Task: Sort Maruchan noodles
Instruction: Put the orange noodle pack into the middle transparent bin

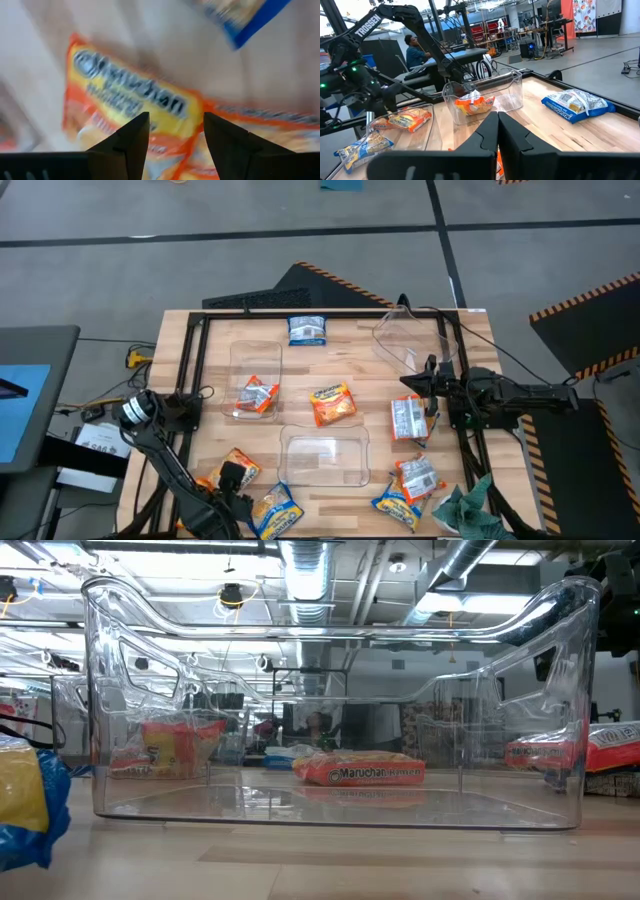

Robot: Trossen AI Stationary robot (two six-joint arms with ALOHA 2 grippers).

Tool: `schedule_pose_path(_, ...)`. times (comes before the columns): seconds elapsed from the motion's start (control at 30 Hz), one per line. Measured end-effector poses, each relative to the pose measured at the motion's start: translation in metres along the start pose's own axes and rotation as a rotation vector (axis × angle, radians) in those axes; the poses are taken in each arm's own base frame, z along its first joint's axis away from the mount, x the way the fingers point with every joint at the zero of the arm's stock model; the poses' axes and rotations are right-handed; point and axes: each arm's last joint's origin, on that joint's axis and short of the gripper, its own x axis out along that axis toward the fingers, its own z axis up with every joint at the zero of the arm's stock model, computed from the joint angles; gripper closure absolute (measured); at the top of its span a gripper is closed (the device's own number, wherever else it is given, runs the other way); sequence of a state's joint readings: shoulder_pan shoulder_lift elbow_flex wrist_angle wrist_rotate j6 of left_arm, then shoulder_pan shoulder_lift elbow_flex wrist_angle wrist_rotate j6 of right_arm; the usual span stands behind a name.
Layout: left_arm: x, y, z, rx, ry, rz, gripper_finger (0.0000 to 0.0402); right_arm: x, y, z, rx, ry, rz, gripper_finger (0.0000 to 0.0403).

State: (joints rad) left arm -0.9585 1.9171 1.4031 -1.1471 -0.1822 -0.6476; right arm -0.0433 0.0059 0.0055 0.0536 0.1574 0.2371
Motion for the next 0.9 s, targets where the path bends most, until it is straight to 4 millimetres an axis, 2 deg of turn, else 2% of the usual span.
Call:
schedule_pose_path(0.17,0.003,0.000,0.003,-0.013,-0.014,0.008,0.0226,0.000,0.000,0.000,0.000,0.000,0.000,0.0372)
schedule_pose_path(0.37,0.020,-0.003,0.008,-0.048,0.067,-0.016,0.0226,0.000,0.000,0.000,0.000,0.000,0.000,0.0372)
schedule_pose_path(0.67,0.034,0.006,0.010,-0.075,0.129,-0.025,0.0232,0.000,0.000,0.000,0.000,0.000,0.000,0.0372)
schedule_pose_path(0.77,0.035,0.007,0.010,-0.053,0.131,-0.021,0.0263,0.000,0.000,0.000,0.000,0.000,0.000,0.0372)
schedule_pose_path(0.9,0.034,0.008,0.011,-0.034,0.114,0.004,0.0355,0.000,0.000,0.000,0.000,0.001,0.000,0.0372)
